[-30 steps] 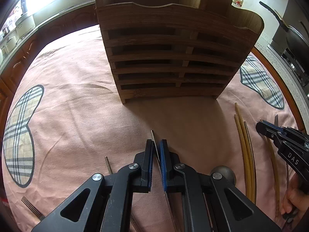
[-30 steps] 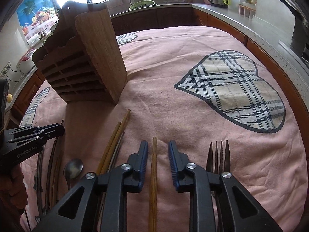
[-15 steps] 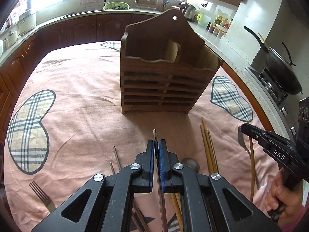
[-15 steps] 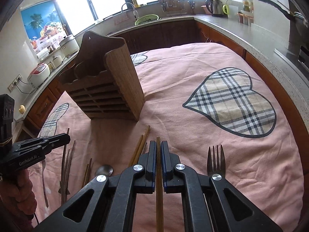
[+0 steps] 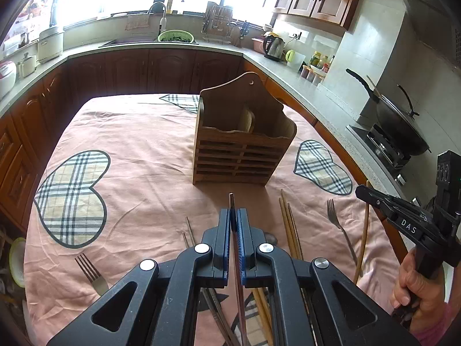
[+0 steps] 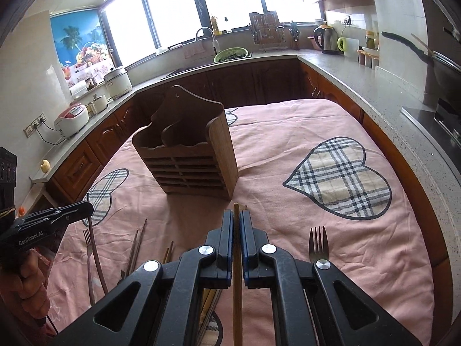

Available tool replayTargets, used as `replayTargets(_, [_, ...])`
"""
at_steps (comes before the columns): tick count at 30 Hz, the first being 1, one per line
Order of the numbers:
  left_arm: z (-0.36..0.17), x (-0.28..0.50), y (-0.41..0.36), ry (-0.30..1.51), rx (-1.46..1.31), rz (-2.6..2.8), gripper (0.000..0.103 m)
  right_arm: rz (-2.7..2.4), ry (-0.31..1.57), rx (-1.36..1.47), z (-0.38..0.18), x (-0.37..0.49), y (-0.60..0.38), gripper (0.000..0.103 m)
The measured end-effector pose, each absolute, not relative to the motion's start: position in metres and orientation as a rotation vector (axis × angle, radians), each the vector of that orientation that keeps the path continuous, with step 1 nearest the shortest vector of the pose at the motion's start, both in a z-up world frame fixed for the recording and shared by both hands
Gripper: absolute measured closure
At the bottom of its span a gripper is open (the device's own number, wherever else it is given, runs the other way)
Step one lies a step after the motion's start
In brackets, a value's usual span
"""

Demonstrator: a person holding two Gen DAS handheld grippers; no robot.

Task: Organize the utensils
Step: 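Lift the metal chopstick with the left tool while the right tool carries its wooden chopstick to the holder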

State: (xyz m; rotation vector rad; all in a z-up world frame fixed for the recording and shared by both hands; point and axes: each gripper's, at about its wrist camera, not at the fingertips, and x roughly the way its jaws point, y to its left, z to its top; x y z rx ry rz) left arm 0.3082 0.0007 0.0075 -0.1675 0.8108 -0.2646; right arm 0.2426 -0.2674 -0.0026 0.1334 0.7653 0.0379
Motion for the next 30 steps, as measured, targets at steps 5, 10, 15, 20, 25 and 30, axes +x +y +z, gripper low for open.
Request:
replayTargets(5, [0.027,0.285,0.016,0.774,-0.184,-0.271,0.100,0.043,0.724,0.127,0.014,0.230,-0.261,0.099])
replayTargets(10, [0.044,0.266,0.026,0.729,-0.189,-0.272,0.100,0.046,0.672,0.129,0.035,0.218,-0.257,0.099])
replayTargets(15, [0.060,0.253,0.035,0.672,-0.194,-0.265,0.100,0.049,0.606,0.123,0.060,0.215,-0.253,0.099])
replayTargets(20, [0.082,0.245,0.042,0.590,-0.197,-0.254,0.100,0.053,0.529,0.128,0.087,0.220,-0.252,0.099])
replayTargets(25, [0.105,0.248,0.045,0.520,-0.197,-0.244,0.100,0.055,0.449,0.145,0.114,0.238,-0.250,0.099])
replayTargets(30, [0.126,0.261,0.046,0.434,-0.189,-0.224,0.100,0.057,0.384,0.159,0.136,0.264,-0.247,0.099])
